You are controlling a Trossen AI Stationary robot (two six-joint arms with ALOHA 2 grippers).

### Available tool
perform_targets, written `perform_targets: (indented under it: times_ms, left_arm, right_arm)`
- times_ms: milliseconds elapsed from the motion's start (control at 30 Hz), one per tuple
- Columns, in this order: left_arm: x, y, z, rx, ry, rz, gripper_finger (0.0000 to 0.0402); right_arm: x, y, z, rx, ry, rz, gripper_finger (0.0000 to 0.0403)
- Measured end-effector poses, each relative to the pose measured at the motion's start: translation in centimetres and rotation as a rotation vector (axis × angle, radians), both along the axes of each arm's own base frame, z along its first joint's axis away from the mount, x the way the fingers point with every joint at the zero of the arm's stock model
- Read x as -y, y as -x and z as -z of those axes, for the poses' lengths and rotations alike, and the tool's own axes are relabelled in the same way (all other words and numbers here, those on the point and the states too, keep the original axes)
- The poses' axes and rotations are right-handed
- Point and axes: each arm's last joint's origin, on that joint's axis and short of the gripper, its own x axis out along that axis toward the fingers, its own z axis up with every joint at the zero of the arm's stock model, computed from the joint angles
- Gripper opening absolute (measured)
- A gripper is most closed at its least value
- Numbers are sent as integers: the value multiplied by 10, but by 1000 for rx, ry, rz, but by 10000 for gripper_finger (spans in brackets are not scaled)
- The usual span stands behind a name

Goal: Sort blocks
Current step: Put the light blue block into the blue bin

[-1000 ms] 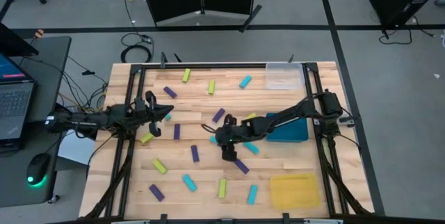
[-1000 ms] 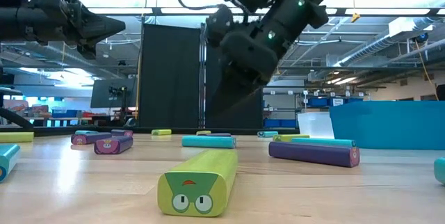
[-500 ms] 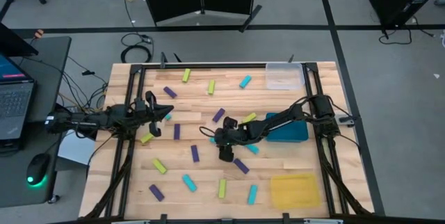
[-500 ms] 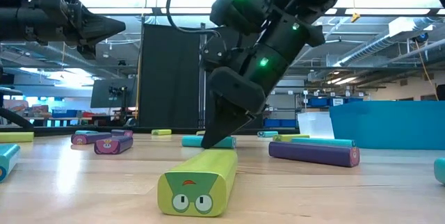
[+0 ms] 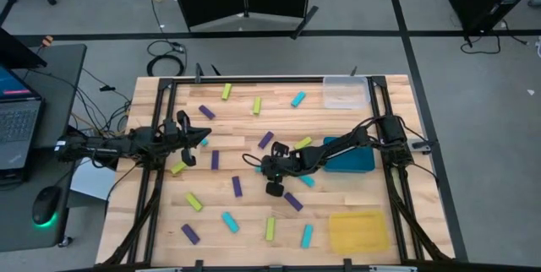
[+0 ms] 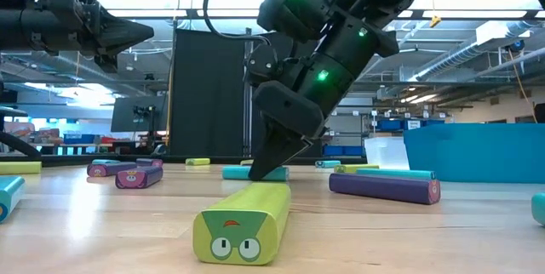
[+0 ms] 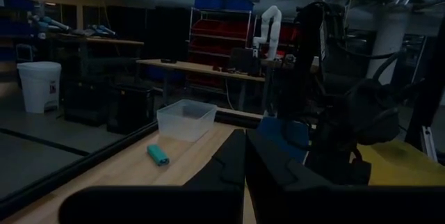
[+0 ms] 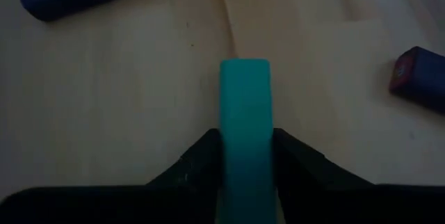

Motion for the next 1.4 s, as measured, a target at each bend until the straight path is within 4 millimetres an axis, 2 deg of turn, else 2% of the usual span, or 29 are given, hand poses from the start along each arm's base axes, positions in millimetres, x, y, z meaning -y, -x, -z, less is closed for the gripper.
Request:
perform_targets:
  times_ms: [200, 267, 400, 533, 633, 733, 833, 967, 1133, 1300, 1400]
  left_arm:
    - [0, 0, 0, 0, 0, 0, 16]
    - [0, 0, 0, 3, 5, 1, 16]
    - [0, 0, 0, 6, 7, 1, 16]
    - [0, 0, -1, 14, 27, 4, 16]
    - [0, 0, 0, 25, 70, 11, 16]
    - [0, 0, 0, 49, 165, 27, 16]
    - [0, 0, 0, 59, 216, 35, 16]
    - [0, 0, 1, 56, 234, 29, 16]
    - [-1, 0, 2, 53, 238, -7, 16]
    - [-1, 0, 3, 43, 239, -14, 16]
    - [-2, -1, 3, 35, 232, -23, 16]
  right_arm:
    - [2, 5, -12, 1, 58, -12, 114]
    - [4, 6, -30, 49, 77, -16, 114]
    - [0, 14, -86, 200, 100, -58, 114]
    - [-5, 44, -128, 241, 144, -101, 114]
    - [-3, 82, -143, 153, 184, -41, 114]
    - [-1, 123, -144, 77, 174, 62, 114]
    - [0, 160, -141, 79, 98, 182, 114]
    - [-2, 193, -122, 89, -1, 301, 114]
    - [1, 222, -97, -35, -24, 461, 114]
    - [-2, 233, -95, -96, -18, 521, 114]
    - [-3, 234, -94, -118, -23, 513, 154]
